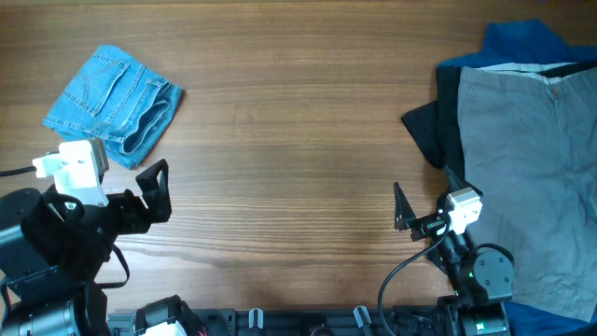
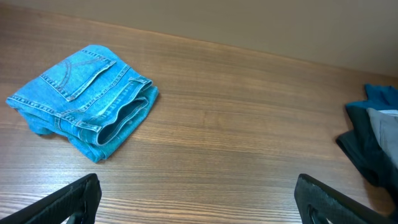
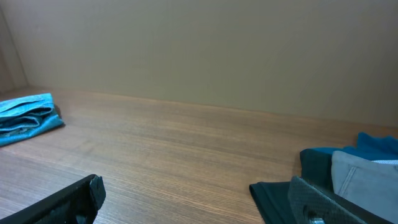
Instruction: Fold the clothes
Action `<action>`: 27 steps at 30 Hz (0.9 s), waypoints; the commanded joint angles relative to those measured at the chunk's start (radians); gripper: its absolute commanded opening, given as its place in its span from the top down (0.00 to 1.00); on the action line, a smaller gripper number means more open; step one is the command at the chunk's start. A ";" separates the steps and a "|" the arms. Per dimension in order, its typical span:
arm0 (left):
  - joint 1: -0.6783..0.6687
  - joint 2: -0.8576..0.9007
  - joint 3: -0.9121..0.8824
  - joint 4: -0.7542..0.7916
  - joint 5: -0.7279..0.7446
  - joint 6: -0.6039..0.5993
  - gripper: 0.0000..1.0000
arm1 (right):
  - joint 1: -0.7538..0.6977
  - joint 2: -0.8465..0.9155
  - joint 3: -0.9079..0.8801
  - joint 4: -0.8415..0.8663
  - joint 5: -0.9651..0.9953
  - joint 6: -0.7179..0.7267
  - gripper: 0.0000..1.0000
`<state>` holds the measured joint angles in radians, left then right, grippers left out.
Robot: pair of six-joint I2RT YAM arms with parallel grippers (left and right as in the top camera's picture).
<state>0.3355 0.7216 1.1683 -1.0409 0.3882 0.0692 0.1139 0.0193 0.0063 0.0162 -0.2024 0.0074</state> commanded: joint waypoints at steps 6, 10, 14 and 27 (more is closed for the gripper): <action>-0.144 -0.225 -0.016 -0.031 -0.111 0.055 0.00 | -0.004 -0.016 -0.001 0.004 -0.008 0.019 0.00; -0.188 -0.411 -0.223 0.161 -0.094 0.025 0.00 | -0.004 -0.016 -0.001 0.004 -0.008 0.019 0.00; -0.243 -0.608 -0.561 0.525 -0.094 0.010 0.00 | -0.004 -0.016 -0.001 0.004 -0.008 0.019 0.00; -0.261 -0.718 -1.162 1.283 -0.178 -0.185 0.00 | -0.004 -0.016 -0.001 0.004 -0.008 0.019 0.00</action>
<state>0.0792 0.0135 0.0204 0.2470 0.2382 -0.1005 0.1139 0.0143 0.0063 0.0166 -0.2020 0.0078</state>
